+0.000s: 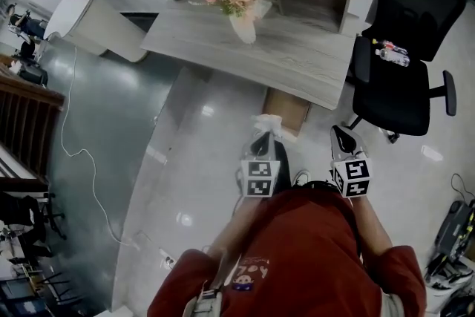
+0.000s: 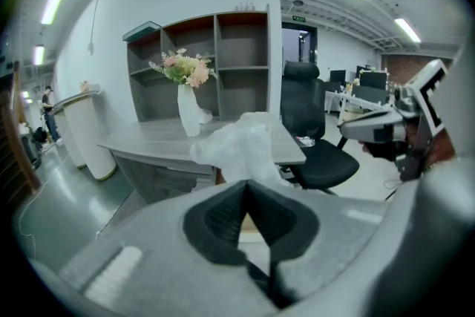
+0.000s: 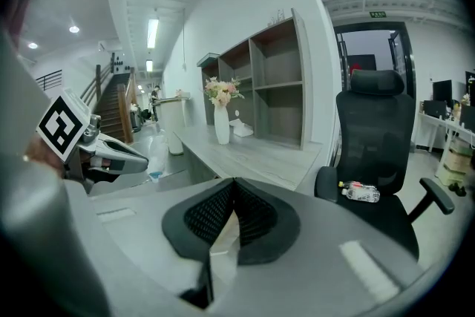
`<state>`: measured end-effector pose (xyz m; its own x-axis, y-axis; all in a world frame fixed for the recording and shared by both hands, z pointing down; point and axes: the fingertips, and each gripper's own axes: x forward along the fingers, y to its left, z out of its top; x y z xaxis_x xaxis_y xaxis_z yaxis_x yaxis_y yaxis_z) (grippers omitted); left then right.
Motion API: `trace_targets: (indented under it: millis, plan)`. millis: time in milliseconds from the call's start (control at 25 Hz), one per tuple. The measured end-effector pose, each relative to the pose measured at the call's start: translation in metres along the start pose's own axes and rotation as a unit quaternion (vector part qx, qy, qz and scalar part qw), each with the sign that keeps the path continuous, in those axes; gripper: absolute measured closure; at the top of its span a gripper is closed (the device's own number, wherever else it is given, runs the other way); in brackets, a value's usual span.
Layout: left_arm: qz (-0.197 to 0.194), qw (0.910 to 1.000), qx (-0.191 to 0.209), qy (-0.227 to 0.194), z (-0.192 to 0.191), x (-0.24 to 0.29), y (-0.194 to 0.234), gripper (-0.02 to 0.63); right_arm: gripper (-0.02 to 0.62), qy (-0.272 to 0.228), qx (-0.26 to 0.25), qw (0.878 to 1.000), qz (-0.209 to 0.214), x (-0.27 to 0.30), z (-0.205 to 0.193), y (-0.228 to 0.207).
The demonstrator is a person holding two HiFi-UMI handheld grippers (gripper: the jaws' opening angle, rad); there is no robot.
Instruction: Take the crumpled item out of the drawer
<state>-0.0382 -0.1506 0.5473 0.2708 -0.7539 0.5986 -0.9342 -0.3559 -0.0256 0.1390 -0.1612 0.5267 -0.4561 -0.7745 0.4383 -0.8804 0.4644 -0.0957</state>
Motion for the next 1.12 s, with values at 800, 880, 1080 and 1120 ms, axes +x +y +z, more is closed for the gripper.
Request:
trace_targets:
  millis: [800,880,1080,1120]
  plan:
    - [-0.012,0.9999,0.0,-0.001,0.003,0.004,0.0,0.609,0.594,0.006,-0.004,1.0,-0.01,0.001,-0.001,0.001]
    - [-0.013,0.9999,-0.002,-0.001,0.001,0.003,0.001,0.609,0.594,0.007,-0.005,1.0,-0.009,0.001,-0.002,0.003]
    - [-0.012,0.9999,-0.005,-0.001,-0.001,-0.001,0.004,0.609,0.594,0.005,-0.019,1.0,-0.007,0.002,0.0,0.008]
    - [-0.011,0.9999,-0.006,-0.001,-0.002,-0.002,0.005,0.609,0.594,0.004,-0.024,1.0,-0.007,0.002,0.001,0.01]
